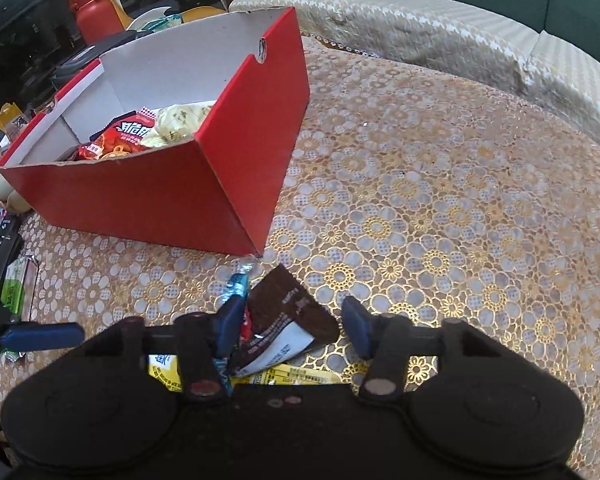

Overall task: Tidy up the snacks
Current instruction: 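Grasp the brown chocolate packet with the right tool while the left tool grasps the yellow cartoon packet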

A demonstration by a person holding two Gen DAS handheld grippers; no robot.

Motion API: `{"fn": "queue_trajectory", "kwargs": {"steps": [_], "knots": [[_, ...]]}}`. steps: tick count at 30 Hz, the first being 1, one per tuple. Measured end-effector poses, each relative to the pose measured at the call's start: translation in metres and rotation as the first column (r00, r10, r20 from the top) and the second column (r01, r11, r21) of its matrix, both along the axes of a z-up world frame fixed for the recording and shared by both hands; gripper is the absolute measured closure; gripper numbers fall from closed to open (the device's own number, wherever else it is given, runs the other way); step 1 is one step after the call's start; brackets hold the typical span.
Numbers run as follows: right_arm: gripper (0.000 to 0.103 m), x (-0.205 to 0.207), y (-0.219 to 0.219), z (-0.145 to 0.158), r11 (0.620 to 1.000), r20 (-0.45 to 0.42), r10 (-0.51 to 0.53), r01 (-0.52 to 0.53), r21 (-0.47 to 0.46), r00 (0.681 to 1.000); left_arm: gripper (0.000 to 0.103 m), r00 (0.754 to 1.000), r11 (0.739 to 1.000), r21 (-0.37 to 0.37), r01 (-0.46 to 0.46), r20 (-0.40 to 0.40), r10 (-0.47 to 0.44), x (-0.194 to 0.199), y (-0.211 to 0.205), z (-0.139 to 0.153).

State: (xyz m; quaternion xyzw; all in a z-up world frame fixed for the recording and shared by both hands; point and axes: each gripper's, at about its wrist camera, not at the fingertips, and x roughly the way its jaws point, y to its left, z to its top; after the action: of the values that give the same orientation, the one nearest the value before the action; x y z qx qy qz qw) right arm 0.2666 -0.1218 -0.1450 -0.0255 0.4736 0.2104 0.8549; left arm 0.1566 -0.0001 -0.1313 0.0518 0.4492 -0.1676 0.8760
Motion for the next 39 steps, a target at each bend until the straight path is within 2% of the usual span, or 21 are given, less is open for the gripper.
{"fn": "queue_trajectory", "kwargs": {"steps": [6, 13, 20, 21, 24, 26, 28, 39], "knots": [[0.063, -0.001, -0.004, 0.001, 1.0, 0.004, -0.018, 0.018, 0.012, 1.0, 0.014, 1.0, 1.0, 0.015, 0.018, -0.018, -0.018, 0.014, -0.009, -0.008], [0.065, -0.002, -0.022, 0.006, 0.996, 0.005, -0.08, 0.079, 0.048, 0.997, 0.014, 0.999, 0.999, 0.039, 0.038, -0.026, -0.037, 0.027, -0.02, -0.016], [0.065, -0.006, -0.031, 0.008, 0.992, 0.0, -0.102, 0.101, 0.072, 0.995, 0.015, 0.999, 0.999, 0.043, 0.012, -0.039, -0.01, 0.04, -0.026, -0.023], [0.065, -0.006, -0.032, 0.008, 0.991, 0.0, -0.107, 0.106, 0.075, 0.994, 0.015, 0.999, 0.999, 0.044, 0.009, -0.041, -0.007, 0.041, -0.027, -0.024], [0.065, -0.007, -0.035, 0.01, 0.989, 0.003, -0.117, 0.116, 0.087, 0.993, 0.027, 0.999, 0.999, 0.049, 0.011, -0.049, -0.009, 0.042, -0.028, -0.026], [0.065, -0.008, -0.037, 0.01, 0.989, 0.004, -0.121, 0.12, 0.091, 0.993, 0.028, 0.999, 0.998, 0.054, 0.01, -0.045, -0.008, 0.041, -0.029, -0.026], [0.065, -0.009, -0.039, 0.009, 0.988, 0.004, -0.127, 0.126, 0.093, 0.992, 0.033, 0.999, 0.998, 0.058, -0.001, -0.041, 0.003, 0.04, -0.028, -0.026], [0.065, -0.023, -0.05, 0.013, 0.981, 0.004, -0.167, 0.166, 0.098, 0.986, 0.034, 0.998, 0.999, 0.027, -0.034, -0.05, 0.036, 0.036, -0.023, -0.025]]}}
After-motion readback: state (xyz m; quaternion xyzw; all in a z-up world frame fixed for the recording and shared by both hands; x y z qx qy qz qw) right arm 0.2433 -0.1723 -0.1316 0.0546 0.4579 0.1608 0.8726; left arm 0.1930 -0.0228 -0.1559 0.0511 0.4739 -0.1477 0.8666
